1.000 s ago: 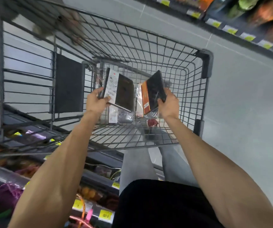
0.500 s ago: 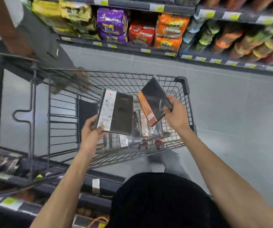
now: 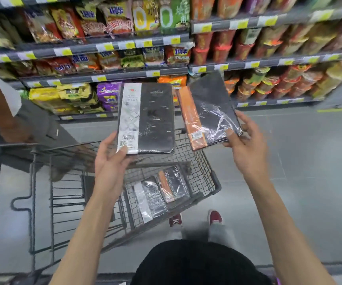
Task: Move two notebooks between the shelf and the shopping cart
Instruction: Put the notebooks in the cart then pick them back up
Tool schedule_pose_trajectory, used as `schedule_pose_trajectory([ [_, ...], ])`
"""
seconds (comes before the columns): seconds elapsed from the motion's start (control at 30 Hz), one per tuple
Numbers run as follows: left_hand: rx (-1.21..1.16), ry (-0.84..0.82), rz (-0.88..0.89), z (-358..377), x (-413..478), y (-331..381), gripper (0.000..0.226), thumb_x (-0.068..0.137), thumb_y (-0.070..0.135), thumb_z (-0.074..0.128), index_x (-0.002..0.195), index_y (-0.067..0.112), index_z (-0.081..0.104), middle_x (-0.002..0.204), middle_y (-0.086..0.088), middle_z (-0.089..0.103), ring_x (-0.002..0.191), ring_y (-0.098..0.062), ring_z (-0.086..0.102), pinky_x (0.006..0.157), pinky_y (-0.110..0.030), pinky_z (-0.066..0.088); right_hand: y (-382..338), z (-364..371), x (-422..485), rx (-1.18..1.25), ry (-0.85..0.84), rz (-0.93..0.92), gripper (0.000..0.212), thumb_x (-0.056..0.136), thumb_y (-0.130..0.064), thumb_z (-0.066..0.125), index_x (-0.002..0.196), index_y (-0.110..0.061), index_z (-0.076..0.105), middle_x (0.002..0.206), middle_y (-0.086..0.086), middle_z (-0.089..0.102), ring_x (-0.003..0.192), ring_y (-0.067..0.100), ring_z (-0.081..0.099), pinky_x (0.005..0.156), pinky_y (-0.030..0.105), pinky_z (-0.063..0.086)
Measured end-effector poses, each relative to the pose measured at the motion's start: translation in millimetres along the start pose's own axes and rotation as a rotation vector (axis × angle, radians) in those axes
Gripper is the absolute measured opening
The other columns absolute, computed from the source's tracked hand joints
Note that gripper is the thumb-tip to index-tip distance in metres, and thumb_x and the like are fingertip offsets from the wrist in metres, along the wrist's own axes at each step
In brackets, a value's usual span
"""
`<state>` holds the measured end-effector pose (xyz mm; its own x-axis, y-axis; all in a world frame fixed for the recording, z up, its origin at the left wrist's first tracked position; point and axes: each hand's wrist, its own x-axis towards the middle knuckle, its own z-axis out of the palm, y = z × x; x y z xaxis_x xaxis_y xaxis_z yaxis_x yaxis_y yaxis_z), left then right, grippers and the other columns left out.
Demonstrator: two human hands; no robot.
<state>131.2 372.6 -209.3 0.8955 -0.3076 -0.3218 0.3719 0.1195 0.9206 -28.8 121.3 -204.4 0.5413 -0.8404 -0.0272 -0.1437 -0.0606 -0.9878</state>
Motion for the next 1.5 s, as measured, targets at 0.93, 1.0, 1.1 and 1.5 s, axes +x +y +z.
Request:
schedule_pose_trajectory([
  [0.93, -0.072, -0.572, -0.001, 486, -72, -88, 0.047, 0.091, -0.007, 0.055, 0.133, 0.014, 0.053, 0.128, -0.018, 0.062, 0.099, -0.021, 0.068, 0.083, -0.032, 0.059, 18, -435, 69, 0.321, 0.658, -0.011, 0.043, 0.095, -0.001, 0.062, 0.133, -0.023, 0.061, 0.106, -0.002, 0.066, 0.080, 0.004, 0.063, 0.060, 0.019, 0.055],
  [1.0, -0.060, -0.611, -0.015, 517, -69, -96, 0.049, 0.091, -0.007, 0.054, 0.136, 0.011, 0.051, 0.137, -0.022, 0.057, 0.103, -0.022, 0.067, 0.086, -0.033, 0.059, 22, -456, 78, 0.329, 0.709, -0.007, 0.044, 0.095, -0.001, 0.062, 0.133, -0.023, 0.061, 0.106, 0.000, 0.067, 0.080, 0.006, 0.063, 0.060, 0.019, 0.055],
  [1.1, -0.046, -0.683, -0.045, 564, -65, -107, 0.049, 0.090, -0.006, 0.056, 0.136, 0.011, 0.052, 0.138, -0.022, 0.057, 0.107, -0.024, 0.064, 0.089, -0.035, 0.058, 28, -488, 93, 0.317, 0.768, -0.002, 0.045, 0.095, -0.002, 0.062, 0.136, -0.021, 0.060, 0.110, 0.006, 0.067, 0.081, 0.009, 0.064, 0.060, 0.019, 0.055],
  [1.5, 0.046, -1.021, -0.212, 826, -42, -165, 0.046, 0.088, -0.004, 0.056, 0.129, 0.017, 0.056, 0.138, -0.009, 0.061, 0.119, -0.023, 0.061, 0.083, -0.029, 0.059, 45, -624, 186, 0.318, 1.146, -0.001, 0.043, 0.095, -0.002, 0.062, 0.130, -0.028, 0.063, 0.102, -0.006, 0.070, 0.081, 0.009, 0.065, 0.058, 0.019, 0.054],
])
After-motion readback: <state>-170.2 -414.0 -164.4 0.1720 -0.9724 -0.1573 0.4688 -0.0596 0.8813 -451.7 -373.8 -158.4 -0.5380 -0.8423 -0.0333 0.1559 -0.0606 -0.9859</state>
